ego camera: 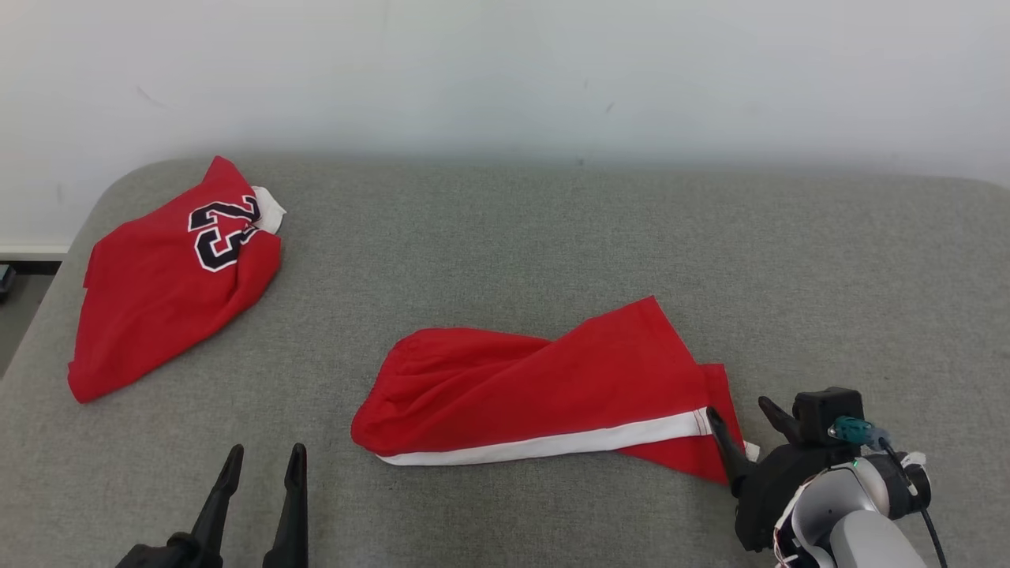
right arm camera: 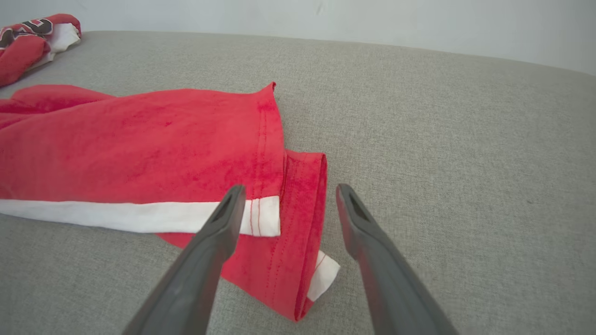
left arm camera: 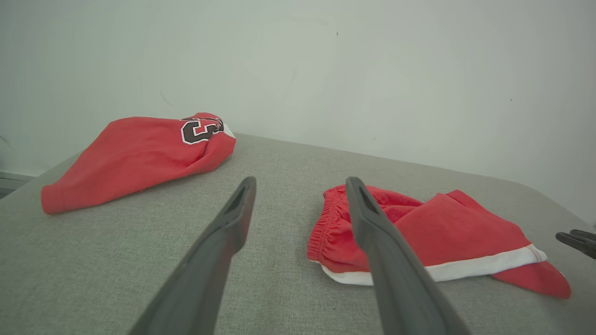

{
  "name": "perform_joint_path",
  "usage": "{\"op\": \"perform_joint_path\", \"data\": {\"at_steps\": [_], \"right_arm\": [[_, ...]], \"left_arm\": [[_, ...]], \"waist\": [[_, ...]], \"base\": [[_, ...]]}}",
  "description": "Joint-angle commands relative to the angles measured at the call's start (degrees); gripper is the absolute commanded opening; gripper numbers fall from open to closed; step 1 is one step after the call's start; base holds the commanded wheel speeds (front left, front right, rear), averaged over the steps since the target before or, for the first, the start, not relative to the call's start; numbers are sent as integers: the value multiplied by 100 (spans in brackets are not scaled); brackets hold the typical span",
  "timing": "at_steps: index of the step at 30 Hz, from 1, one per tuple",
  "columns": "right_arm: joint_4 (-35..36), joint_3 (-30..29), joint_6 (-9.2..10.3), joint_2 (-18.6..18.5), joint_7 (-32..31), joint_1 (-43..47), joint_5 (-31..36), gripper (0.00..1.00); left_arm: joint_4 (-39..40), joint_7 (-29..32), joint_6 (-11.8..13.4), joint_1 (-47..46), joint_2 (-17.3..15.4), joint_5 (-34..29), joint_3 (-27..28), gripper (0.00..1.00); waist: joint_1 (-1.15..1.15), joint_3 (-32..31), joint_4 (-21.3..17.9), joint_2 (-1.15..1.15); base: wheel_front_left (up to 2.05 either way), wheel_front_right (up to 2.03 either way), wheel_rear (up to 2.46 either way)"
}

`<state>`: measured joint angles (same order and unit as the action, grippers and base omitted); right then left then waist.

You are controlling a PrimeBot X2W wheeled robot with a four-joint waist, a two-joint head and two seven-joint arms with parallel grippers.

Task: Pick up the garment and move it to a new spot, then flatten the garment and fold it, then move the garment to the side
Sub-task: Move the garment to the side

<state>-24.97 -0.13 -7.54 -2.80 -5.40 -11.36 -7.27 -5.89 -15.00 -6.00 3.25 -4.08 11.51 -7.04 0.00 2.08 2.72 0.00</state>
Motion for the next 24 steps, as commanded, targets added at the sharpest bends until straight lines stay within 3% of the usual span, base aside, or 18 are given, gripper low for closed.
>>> {"op": "perform_joint_path", "data": {"at_steps": [1, 11, 12, 14, 15, 18, 20, 21, 22, 24], "right_arm": [[-119, 46, 10, -20, -58, -125, -90, 100], [-708, 255, 9, -22, -284, -447, -244, 100], [-752, 262, 9, -22, -298, -466, -254, 95], [-834, 252, 9, -23, -303, -494, -287, 67], [-867, 264, 9, -21, -299, -510, -295, 47], [-934, 307, 9, -21, -257, -543, -321, 38], [-947, 328, 9, -21, -179, -553, -296, 27], [-959, 334, 9, -21, -145, -551, -278, 19], [-975, 340, 9, -21, -129, -543, -271, 0], [-985, 355, 9, -21, -98, -528, -239, 0]], "left_arm": [[-26, -27, -10, -64, 1, -60, 7, 100], [-84, -27, -76, -140, 37, -121, -42, 100], [-89, -27, -82, -142, 39, -124, -42, 100], [-100, -27, -89, -141, 43, -132, -41, 100], [-105, -28, -94, -143, 45, -135, -44, 100], [-117, -28, -91, -154, 52, -156, -33, 100], [-127, -28, -88, -148, 53, -170, -19, 100], [-131, -28, -91, -143, 55, -177, -11, 100], [-133, -28, -93, -135, 57, -183, -3, 100], [-137, -28, -97, -115, 61, -187, 8, 100]], "waist": [[0, 44, 50, 0], [0, 138, 174, 0], [0, 142, 180, 0], [0, 150, 191, 0], [0, 153, 197, 0], [0, 156, 202, 0], [0, 152, 201, 0], [0, 149, 199, 0], [0, 145, 195, 0], [0, 134, 185, 0]], "base": [[0, 0, 0], [0, 0, 0], [0, 0, 0], [0, 0, 0], [0, 0, 0], [0, 0, 0], [0, 0, 0], [0, 0, 0], [0, 0, 0], [0, 0, 0]]}}
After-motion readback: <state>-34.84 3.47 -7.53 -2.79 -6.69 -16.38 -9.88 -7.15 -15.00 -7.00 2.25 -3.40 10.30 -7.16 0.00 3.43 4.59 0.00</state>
